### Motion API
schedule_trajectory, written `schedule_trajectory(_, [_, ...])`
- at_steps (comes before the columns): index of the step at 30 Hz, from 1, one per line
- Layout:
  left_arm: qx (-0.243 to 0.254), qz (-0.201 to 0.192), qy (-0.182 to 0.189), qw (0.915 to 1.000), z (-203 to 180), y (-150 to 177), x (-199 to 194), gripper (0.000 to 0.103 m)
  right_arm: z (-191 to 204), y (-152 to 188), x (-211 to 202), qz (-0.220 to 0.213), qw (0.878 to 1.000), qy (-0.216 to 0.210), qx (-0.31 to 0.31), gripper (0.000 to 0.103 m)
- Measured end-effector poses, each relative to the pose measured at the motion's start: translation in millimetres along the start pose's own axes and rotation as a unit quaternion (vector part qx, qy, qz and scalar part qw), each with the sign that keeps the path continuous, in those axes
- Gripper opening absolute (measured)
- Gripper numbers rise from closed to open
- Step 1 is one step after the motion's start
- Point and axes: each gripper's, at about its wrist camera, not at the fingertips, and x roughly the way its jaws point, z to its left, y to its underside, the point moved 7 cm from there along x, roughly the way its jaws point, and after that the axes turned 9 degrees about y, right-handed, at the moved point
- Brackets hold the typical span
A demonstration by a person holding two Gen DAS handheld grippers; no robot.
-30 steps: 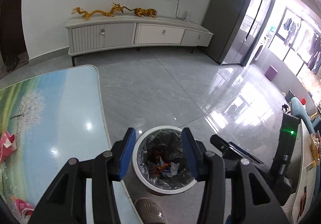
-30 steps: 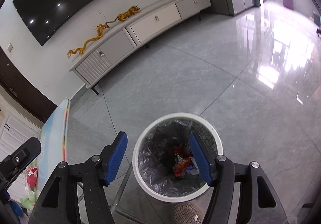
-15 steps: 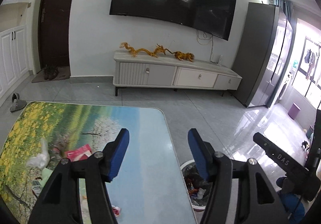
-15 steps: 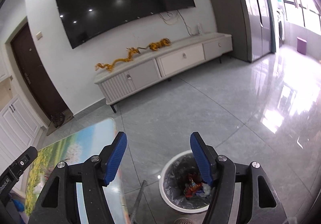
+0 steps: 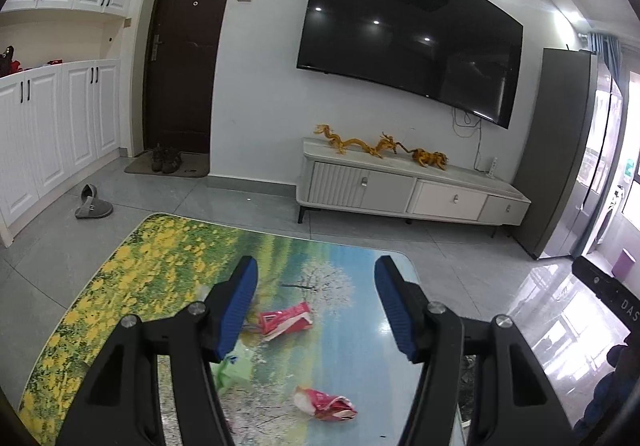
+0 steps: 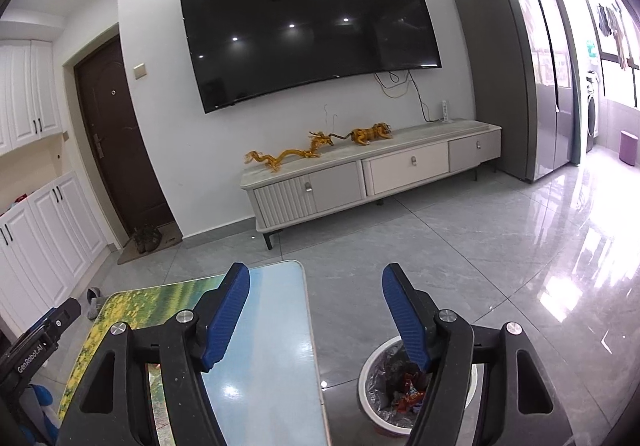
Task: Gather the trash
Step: 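Move both tools back toward the remaining wrappers on the table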
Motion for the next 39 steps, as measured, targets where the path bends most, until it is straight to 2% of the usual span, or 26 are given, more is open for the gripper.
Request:
schedule_trajectory(5, [0.001,-0.017,-0.035,0.9992,26.6,0.6,-26.1,0.059,12.1,7.8,-20.2,-0.013,1.000,-0.022,-0.004,0.067])
schedule_trajectory(11, [0.016,-0.024,-0.046,0.9985,19.4,5.2,-44.1,0.059,27.6,21.7,-32.2,-0.013,0.999,-0.031,-0.018,0.069])
schedule_trajectory(24, [0.037,-0.049,-0.054,0.9967,4.2,3.7,-77.8,0.059,38.2,34.5,-49.7,-0.021,0.999,-0.044,-0.018,0.073])
schedule_trajectory(31, [0.046,-0.050,-0.052,0.9964,-2.5,6.7,-82.8,0.059,35.2,34.7,-56.5,-0.029,0.999,-0.042,-0.013,0.074])
schedule_trajectory(39, [0.050,-0.049,-0.049,0.9963,-7.8,9.0,-82.8,0.059,37.3,33.8,-60.4,-0.037,0.999,-0.034,-0.014,0.081])
